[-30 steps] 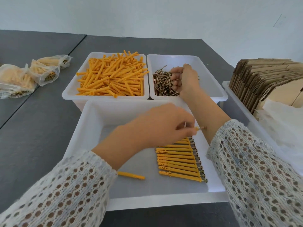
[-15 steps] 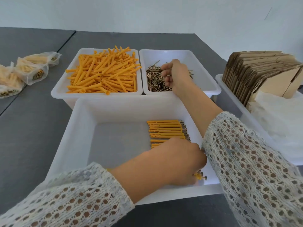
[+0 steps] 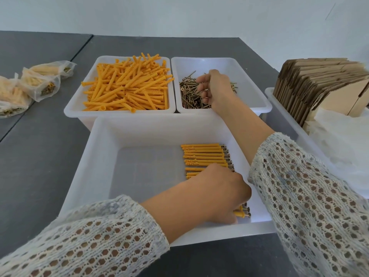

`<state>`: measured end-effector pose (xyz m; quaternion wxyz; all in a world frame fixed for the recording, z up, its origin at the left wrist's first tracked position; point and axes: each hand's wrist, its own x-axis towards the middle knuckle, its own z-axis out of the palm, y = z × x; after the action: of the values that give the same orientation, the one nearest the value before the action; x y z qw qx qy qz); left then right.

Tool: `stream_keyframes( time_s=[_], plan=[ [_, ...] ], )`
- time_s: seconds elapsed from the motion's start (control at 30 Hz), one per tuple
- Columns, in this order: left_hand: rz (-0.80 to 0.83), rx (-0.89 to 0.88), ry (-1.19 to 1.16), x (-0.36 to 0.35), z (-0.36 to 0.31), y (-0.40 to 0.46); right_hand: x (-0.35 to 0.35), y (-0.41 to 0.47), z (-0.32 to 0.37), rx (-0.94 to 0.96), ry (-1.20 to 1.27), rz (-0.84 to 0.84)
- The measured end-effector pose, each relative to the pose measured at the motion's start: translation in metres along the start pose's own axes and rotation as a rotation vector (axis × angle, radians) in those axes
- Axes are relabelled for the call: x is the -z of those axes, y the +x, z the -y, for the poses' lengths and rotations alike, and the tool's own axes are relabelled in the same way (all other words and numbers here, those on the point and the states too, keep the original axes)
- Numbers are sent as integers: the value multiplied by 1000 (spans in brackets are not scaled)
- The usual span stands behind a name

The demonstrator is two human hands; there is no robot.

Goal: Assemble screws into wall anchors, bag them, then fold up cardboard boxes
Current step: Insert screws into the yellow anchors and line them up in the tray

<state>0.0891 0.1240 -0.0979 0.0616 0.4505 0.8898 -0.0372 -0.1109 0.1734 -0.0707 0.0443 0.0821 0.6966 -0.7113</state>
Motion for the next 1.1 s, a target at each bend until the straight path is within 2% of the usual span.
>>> stream_keyframes(
  time_s=[0.8, 0.87, 1.0, 1.1],
  plan=[
    [-88, 5, -148, -17, 8, 10, 0, 2, -2, 15, -63, 7],
    [-119, 12, -173, -13, 11, 10, 0, 4, -4, 86, -169, -30],
    [-352, 187, -139, 10, 43, 7, 4, 6, -14, 398, -680, -170],
    [-559, 375, -97, 20, 81, -6, 11, 5, -17, 337, -999, -119]
  ],
)
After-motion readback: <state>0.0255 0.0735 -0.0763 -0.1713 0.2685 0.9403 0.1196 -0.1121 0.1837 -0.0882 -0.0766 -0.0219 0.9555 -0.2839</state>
